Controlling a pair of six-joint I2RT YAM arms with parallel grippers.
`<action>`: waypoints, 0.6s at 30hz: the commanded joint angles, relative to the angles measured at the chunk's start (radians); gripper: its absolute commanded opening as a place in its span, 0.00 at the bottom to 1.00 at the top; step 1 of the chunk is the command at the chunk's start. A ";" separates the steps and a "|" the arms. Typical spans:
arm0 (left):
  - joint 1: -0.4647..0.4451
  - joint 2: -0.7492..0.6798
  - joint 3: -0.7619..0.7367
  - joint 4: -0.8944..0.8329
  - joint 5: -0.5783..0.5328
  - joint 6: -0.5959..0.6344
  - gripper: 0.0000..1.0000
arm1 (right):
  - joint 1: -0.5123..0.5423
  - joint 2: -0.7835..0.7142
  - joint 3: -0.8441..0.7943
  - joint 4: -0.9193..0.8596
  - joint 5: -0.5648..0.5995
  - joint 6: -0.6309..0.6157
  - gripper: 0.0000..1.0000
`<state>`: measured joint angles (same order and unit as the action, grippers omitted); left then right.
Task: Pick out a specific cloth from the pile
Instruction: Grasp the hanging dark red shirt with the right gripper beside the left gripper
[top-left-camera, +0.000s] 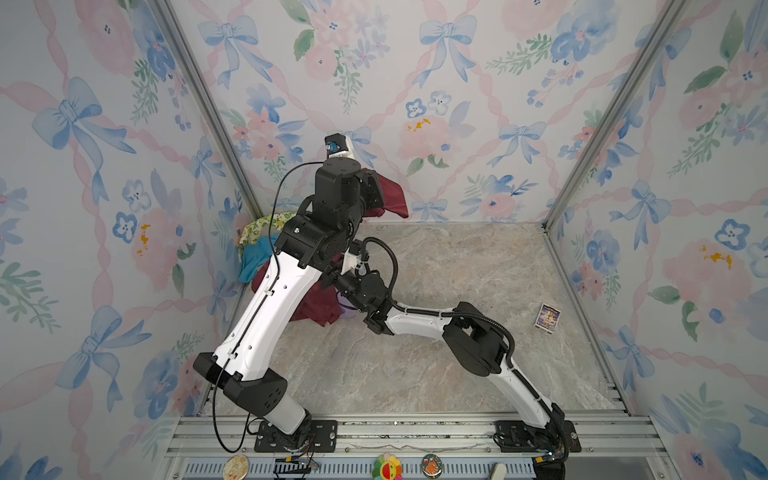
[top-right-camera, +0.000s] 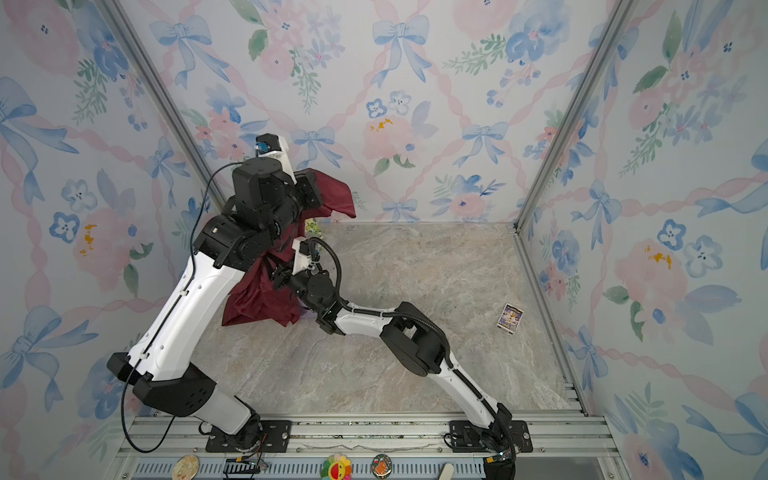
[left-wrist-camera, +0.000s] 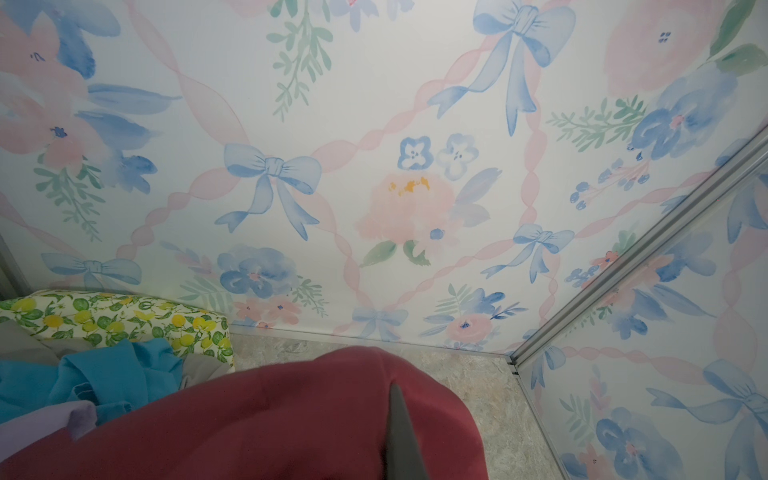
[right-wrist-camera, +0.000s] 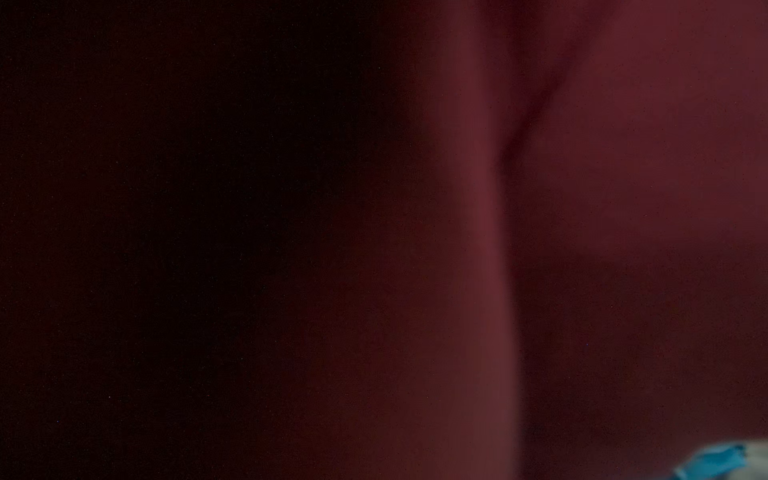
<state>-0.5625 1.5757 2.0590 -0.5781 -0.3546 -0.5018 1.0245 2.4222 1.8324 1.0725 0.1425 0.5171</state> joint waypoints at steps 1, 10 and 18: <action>-0.007 -0.021 0.011 0.035 0.041 -0.009 0.00 | -0.015 0.010 0.024 -0.047 -0.036 0.047 0.11; -0.023 -0.049 0.046 0.035 0.048 0.021 0.00 | -0.076 -0.234 -0.042 -0.224 -0.118 0.054 0.00; -0.091 -0.024 0.131 0.040 0.099 0.123 0.00 | -0.109 -0.423 0.032 -0.557 -0.155 0.004 0.00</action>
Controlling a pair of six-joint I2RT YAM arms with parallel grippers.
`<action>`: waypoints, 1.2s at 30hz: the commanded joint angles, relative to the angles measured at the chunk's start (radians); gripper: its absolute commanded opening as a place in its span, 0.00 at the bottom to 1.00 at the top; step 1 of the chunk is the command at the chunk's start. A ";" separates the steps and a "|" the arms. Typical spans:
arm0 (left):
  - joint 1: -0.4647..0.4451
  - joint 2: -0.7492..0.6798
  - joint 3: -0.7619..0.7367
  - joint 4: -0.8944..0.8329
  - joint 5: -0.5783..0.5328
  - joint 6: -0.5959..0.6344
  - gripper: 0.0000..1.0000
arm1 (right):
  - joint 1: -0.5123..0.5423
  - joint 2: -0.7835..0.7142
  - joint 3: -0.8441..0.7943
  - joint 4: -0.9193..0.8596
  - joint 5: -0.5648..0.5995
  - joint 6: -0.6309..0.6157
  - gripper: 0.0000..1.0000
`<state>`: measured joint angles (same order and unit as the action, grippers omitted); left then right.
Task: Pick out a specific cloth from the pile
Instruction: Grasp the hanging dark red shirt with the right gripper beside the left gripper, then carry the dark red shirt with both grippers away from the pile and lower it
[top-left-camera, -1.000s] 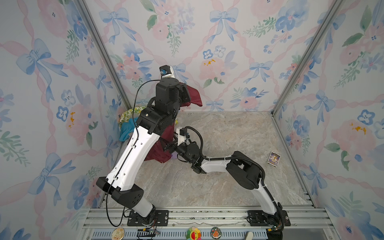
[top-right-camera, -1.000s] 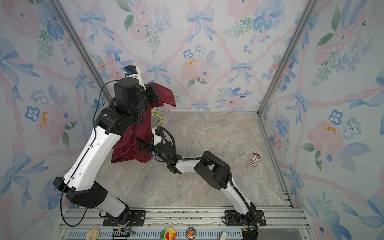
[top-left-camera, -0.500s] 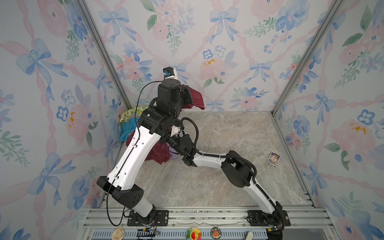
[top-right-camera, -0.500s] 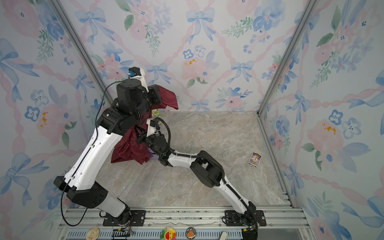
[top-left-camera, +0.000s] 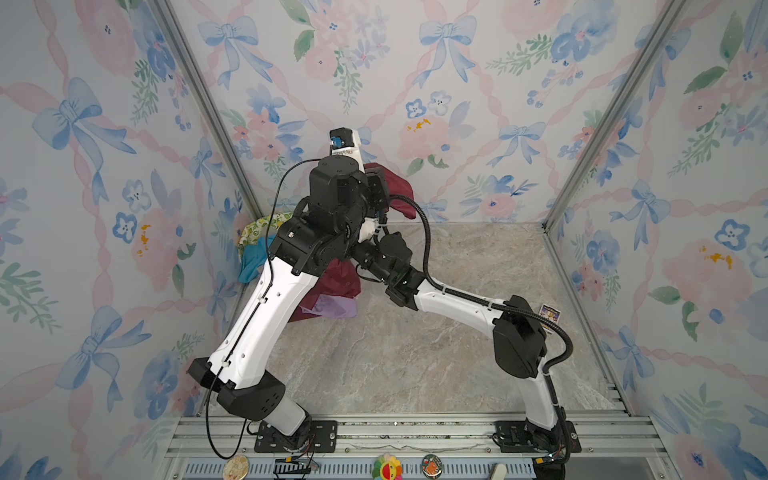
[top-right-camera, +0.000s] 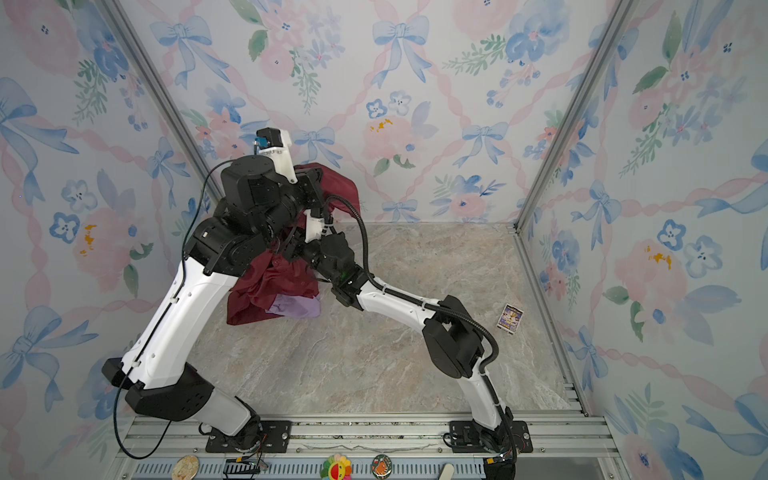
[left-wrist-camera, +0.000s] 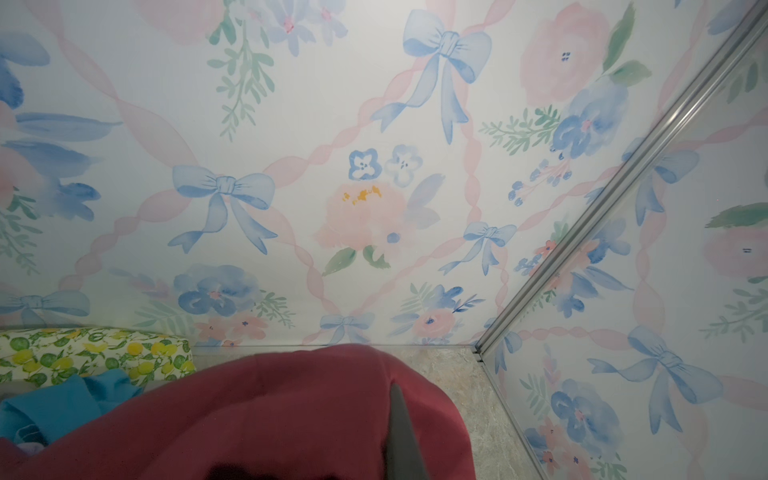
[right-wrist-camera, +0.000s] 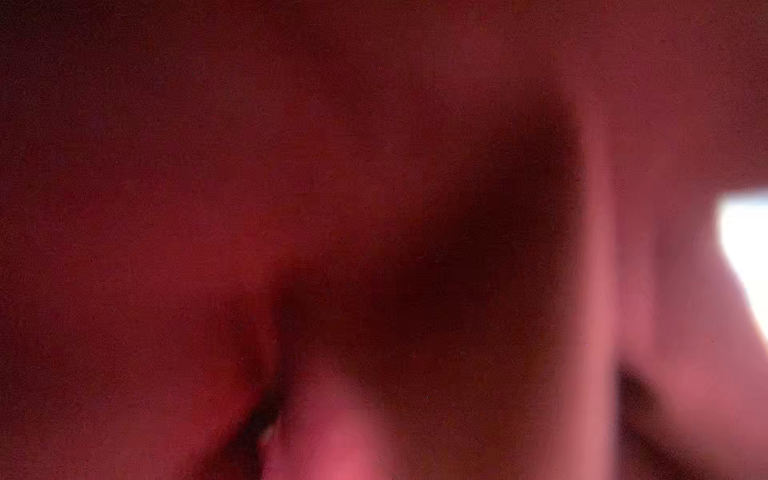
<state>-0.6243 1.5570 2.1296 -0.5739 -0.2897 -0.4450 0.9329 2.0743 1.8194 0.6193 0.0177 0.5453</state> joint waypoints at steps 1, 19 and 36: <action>-0.046 0.009 0.095 0.036 0.040 0.080 0.00 | -0.025 -0.094 0.049 -0.124 -0.031 -0.030 0.00; -0.199 0.182 0.388 0.112 0.157 0.105 0.00 | -0.171 -0.414 0.044 -0.349 0.009 -0.152 0.00; -0.244 0.338 0.389 0.312 0.275 -0.004 0.00 | -0.477 -0.707 -0.039 -0.452 -0.006 -0.104 0.00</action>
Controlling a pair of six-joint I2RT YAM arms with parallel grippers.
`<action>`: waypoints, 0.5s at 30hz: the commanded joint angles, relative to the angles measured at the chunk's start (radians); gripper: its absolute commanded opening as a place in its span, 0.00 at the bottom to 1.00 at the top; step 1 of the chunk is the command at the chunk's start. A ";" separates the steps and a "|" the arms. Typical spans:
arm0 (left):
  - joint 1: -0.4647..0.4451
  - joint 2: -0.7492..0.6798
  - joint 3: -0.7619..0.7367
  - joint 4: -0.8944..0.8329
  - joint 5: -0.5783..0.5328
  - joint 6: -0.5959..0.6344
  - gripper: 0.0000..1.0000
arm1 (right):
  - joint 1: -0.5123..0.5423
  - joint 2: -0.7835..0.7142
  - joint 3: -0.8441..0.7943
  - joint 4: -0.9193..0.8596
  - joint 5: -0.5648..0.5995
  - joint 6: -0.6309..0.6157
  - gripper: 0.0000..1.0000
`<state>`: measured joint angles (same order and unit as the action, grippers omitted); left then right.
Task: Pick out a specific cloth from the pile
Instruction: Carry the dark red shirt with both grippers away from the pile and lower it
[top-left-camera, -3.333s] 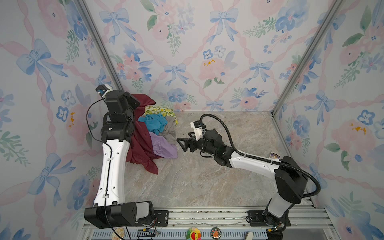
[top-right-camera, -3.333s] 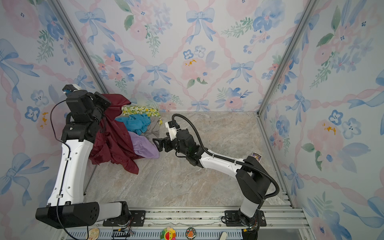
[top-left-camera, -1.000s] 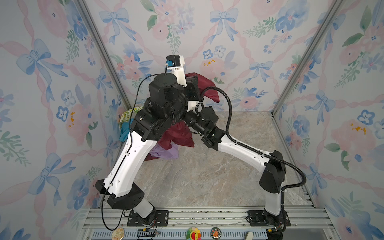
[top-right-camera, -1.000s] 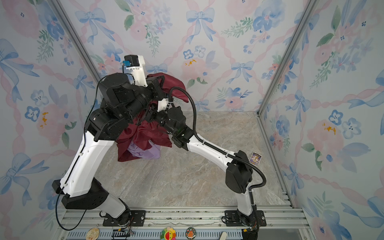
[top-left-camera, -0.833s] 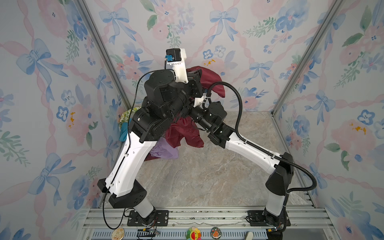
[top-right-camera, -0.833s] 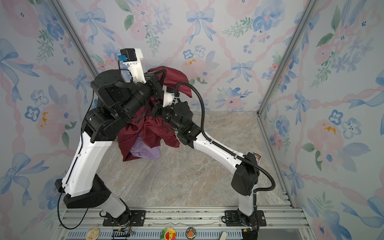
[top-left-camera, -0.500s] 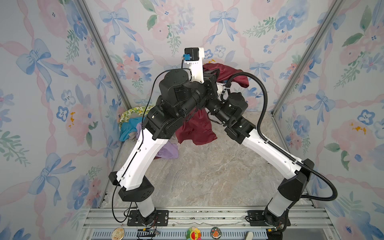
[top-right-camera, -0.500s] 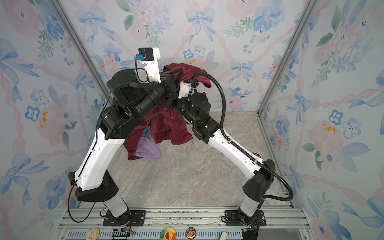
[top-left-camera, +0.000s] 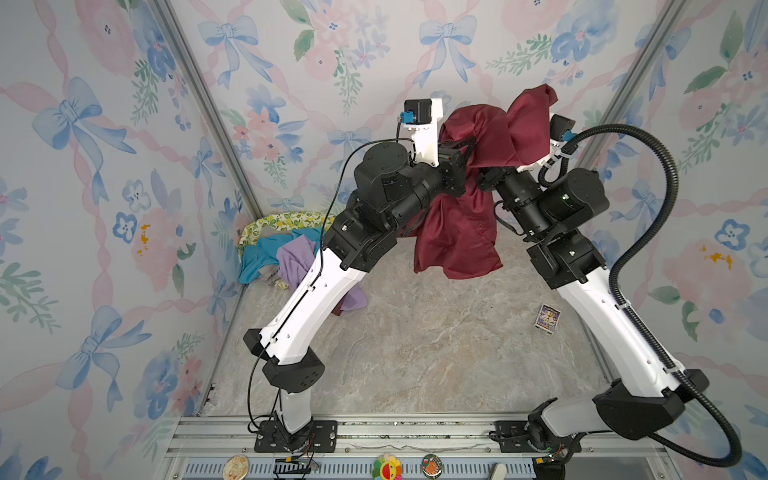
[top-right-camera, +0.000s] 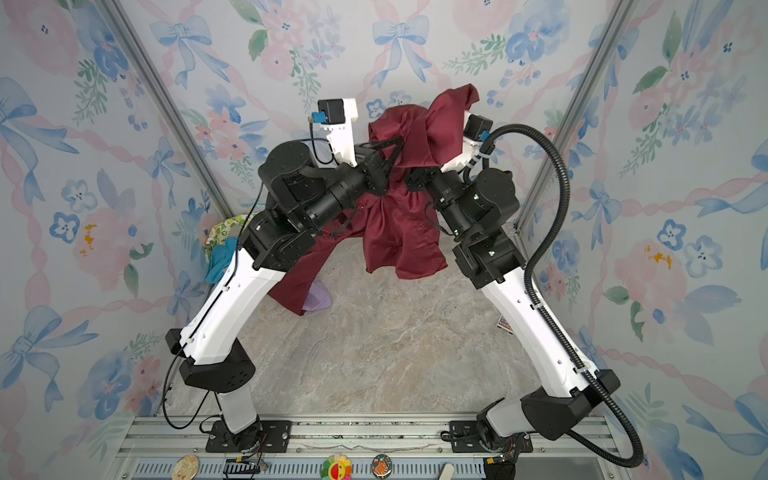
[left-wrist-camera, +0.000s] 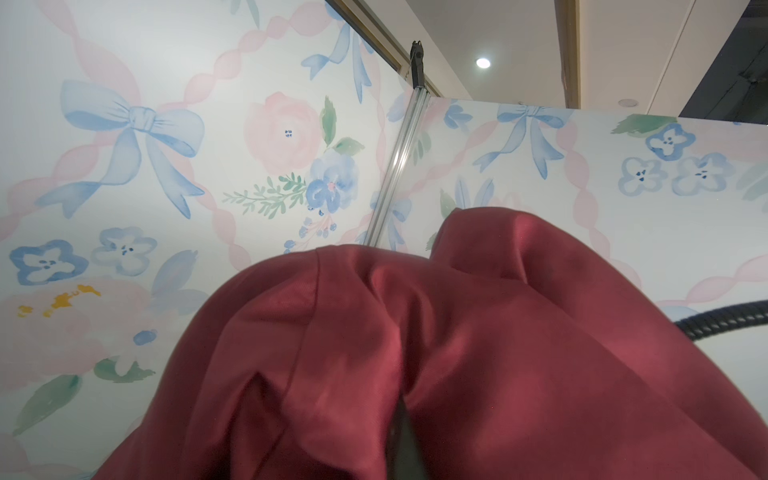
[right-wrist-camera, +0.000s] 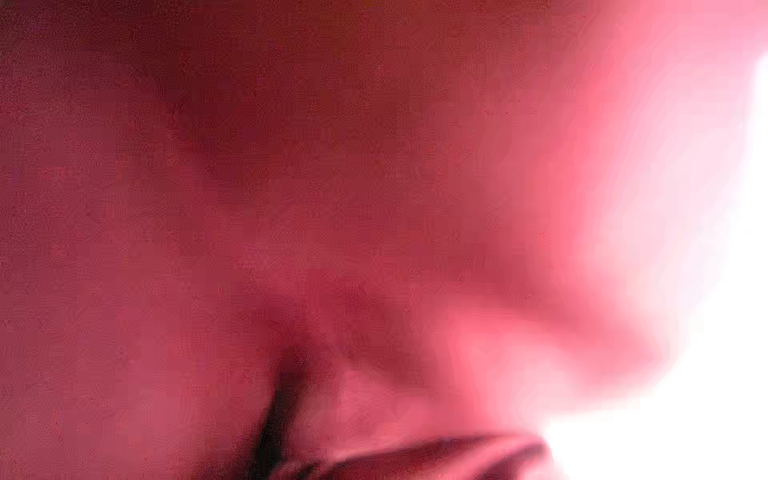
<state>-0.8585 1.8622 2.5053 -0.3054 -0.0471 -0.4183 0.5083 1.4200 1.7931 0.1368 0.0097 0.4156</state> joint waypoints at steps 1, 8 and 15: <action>-0.013 0.045 0.015 0.048 0.035 -0.036 0.00 | -0.084 -0.064 -0.016 0.023 -0.011 0.039 0.00; -0.020 0.116 -0.009 0.048 0.036 -0.074 0.00 | -0.282 -0.092 -0.006 -0.063 -0.095 0.127 0.00; -0.012 0.157 -0.187 0.048 -0.003 -0.074 0.00 | -0.392 -0.140 -0.243 -0.056 -0.103 0.124 0.00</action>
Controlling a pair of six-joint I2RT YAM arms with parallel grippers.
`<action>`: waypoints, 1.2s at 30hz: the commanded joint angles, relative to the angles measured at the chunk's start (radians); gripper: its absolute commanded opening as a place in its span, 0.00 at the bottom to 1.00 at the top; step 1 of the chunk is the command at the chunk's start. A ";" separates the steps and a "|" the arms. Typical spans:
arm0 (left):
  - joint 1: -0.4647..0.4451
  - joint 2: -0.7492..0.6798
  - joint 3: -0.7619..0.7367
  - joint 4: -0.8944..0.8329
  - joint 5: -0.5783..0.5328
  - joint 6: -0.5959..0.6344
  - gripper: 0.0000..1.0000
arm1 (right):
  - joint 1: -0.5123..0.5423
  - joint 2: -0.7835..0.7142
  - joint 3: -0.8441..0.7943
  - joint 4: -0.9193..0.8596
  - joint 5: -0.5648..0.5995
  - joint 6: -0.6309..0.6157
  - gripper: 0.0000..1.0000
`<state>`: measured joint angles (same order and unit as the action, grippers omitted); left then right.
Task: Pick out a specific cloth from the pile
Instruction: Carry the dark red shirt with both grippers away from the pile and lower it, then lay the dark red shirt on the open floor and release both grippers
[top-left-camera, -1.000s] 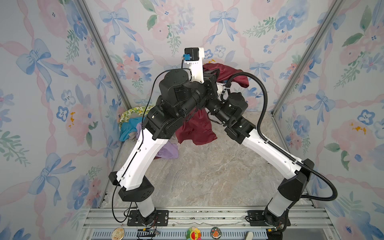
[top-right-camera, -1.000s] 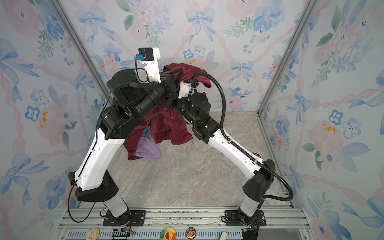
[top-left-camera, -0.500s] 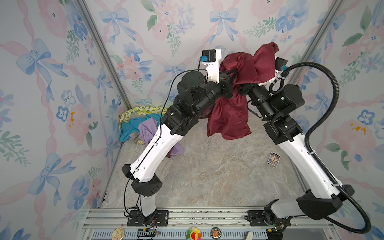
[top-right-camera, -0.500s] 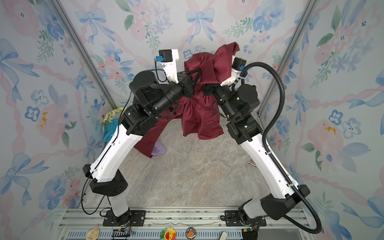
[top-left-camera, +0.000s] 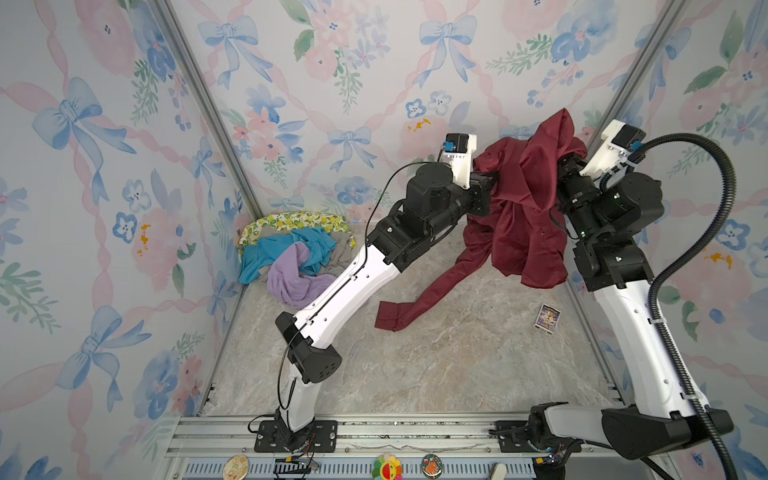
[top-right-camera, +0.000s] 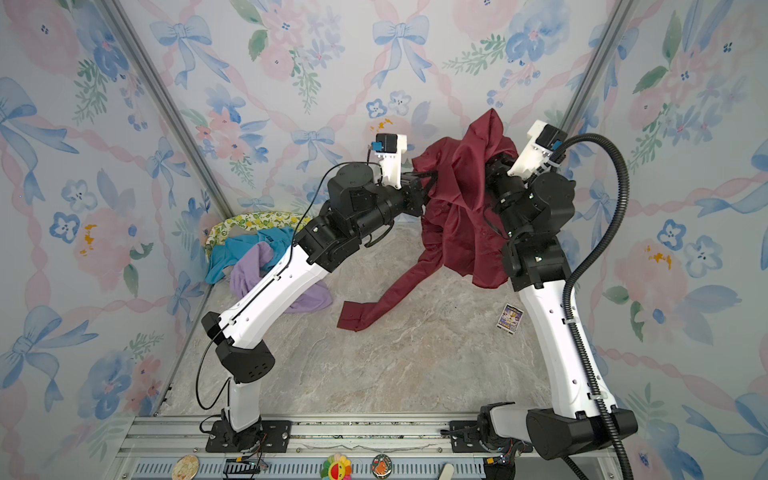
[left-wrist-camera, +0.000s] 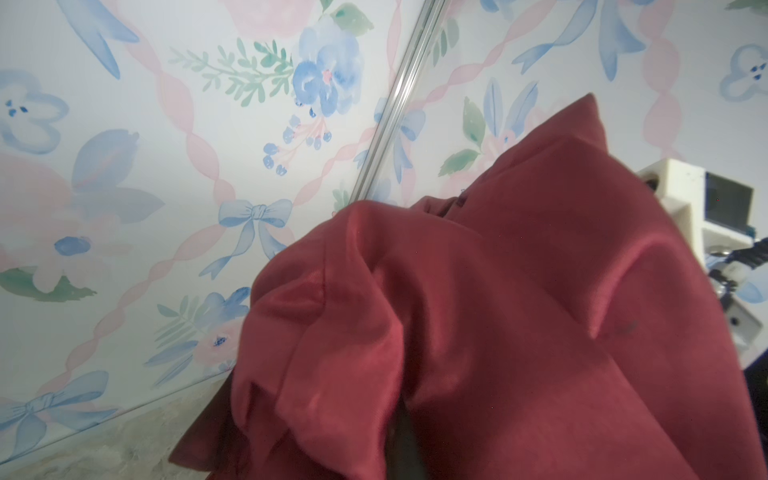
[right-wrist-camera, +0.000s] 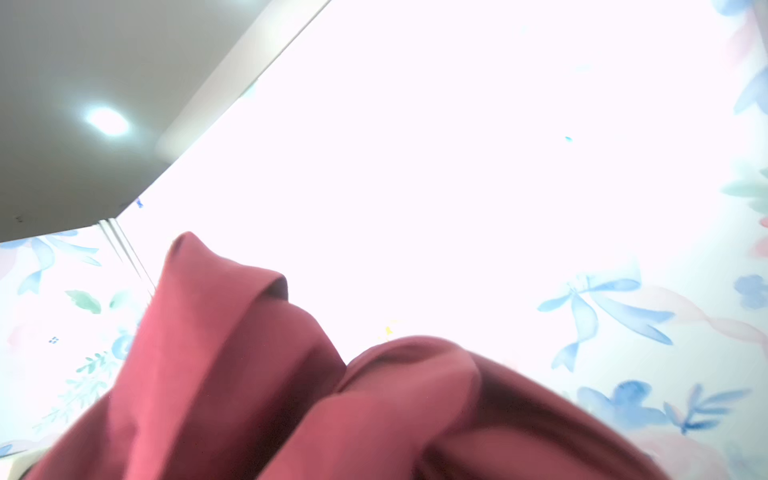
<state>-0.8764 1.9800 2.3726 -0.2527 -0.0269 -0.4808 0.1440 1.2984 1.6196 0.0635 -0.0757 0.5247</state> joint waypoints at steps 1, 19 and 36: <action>0.012 0.048 -0.082 -0.005 -0.023 -0.014 0.00 | -0.038 -0.020 -0.106 0.021 -0.019 0.010 0.00; 0.089 0.059 -0.665 0.149 -0.088 -0.108 0.00 | -0.006 -0.040 -0.648 -0.004 0.074 -0.021 0.00; 0.093 0.018 -1.014 0.352 -0.079 -0.187 0.00 | 0.144 0.059 -0.908 -0.187 0.204 0.184 0.00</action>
<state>-0.7849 2.0258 1.3888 0.0586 -0.1028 -0.6426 0.2783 1.3041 0.7284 -0.0875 0.1024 0.6403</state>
